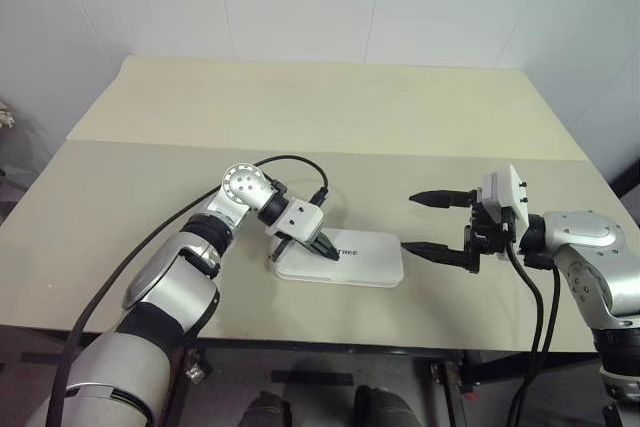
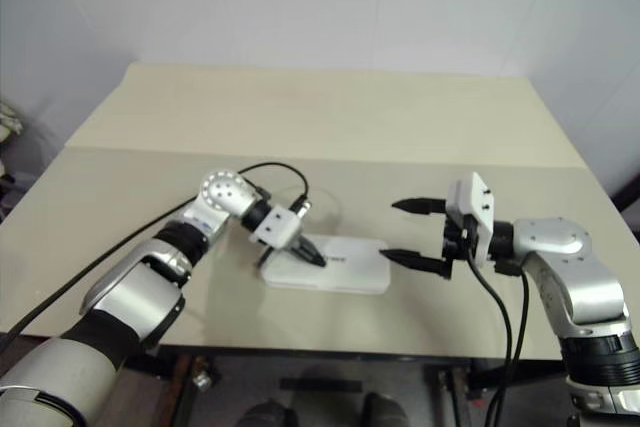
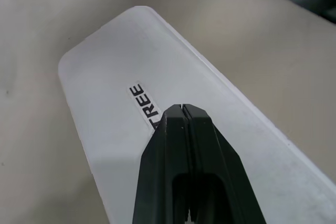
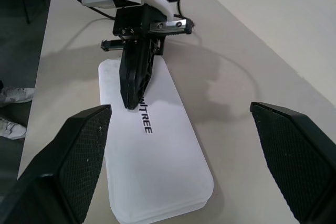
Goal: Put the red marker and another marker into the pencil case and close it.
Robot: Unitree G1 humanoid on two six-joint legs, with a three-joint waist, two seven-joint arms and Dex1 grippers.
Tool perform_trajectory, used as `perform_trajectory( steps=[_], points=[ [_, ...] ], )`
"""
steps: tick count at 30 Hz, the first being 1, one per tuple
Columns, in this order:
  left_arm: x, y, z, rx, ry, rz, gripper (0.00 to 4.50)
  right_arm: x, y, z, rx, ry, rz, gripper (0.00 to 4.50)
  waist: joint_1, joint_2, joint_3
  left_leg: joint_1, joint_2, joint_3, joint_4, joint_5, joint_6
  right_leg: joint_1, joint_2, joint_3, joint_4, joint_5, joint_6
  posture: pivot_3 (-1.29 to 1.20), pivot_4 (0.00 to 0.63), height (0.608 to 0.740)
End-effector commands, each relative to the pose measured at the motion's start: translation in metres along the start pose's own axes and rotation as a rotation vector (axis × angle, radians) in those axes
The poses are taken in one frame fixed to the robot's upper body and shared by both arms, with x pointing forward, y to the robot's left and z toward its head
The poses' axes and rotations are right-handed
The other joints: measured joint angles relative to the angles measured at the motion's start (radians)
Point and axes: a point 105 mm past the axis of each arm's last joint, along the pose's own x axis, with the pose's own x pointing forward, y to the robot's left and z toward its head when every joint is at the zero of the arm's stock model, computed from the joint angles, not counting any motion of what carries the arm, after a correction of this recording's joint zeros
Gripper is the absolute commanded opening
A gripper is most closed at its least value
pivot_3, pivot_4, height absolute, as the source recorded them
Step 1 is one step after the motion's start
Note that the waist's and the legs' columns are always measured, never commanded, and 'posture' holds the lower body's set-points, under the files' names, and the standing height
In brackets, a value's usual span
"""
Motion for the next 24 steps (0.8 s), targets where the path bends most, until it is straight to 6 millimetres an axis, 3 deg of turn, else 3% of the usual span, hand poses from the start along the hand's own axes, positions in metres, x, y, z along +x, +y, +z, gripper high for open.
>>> perform_trajectory(
  steps=[1, 5, 8, 11, 20, 24],
  points=[
    [0.006, -0.046, -0.025, -0.054, 0.123, -0.282, 0.02, -0.001, 0.001, 0.009, -0.052, -0.013, 0.009, 4.5, 0.0, 0.0, 0.0, 0.0, 0.0, 0.0, 0.0, 0.0, 0.0, 0.0, 0.0, 0.0, 0.0, 0.0, 0.0, 0.0, 0.15, 0.74],
    [0.004, -0.051, -0.029, -0.039, 0.155, -0.308, 0.02, -0.001, -0.002, 0.009, -0.055, -0.015, 0.004, 4.5, -0.004, 0.0, -0.002, 0.003, 0.001, 0.0, 0.0, -0.003, 0.005, 0.003, 0.0, 0.0, 0.0, 0.001, -0.001, 0.0, 0.15, 0.74],
    [0.009, -0.032, -0.018, -0.093, 0.053, -0.188, 0.02, -0.001, -0.004, 0.009, -0.058, -0.015, 0.002, 4.5, -0.005, 0.0, -0.002, 0.006, 0.003, 0.0, 0.0, -0.003, 0.005, 0.005, 0.002, 0.0, 0.0, 0.001, -0.002, 0.0, 0.15, 0.74],
    [0.01, -0.028, -0.017, -0.101, 0.042, -0.172, 0.02, -0.001, -0.005, 0.008, -0.061, -0.014, 0.003, 4.5, -0.002, 0.0, -0.002, 0.007, 0.003, -0.001, 0.0, -0.003, 0.005, 0.006, 0.002, -0.001, 0.0, 0.002, -0.003, 0.0, 0.15, 0.74],
    [0.004, -0.044, -0.03, -0.04, 0.163, -0.254, 0.02, 0.001, -0.008, 0.007, -0.067, -0.013, 0.0, 4.5, -0.002, 0.0, -0.002, 0.008, 0.003, -0.001, 0.0, -0.003, 0.005, 0.008, 0.001, -0.001, -0.002, 0.003, -0.002, 0.0, 0.15, 0.74],
    [0.003, -0.048, -0.034, -0.007, 0.184, -0.244, 0.02, 0.004, -0.009, 0.006, -0.067, -0.013, -0.002, 4.5, -0.015, 0.0, -0.002, 0.017, 0.005, -0.001, -0.003, -0.003, 0.005, 0.016, 0.002, -0.001, -0.005, 0.002, -0.003, 0.0, 0.15, 0.74]
  ],
)
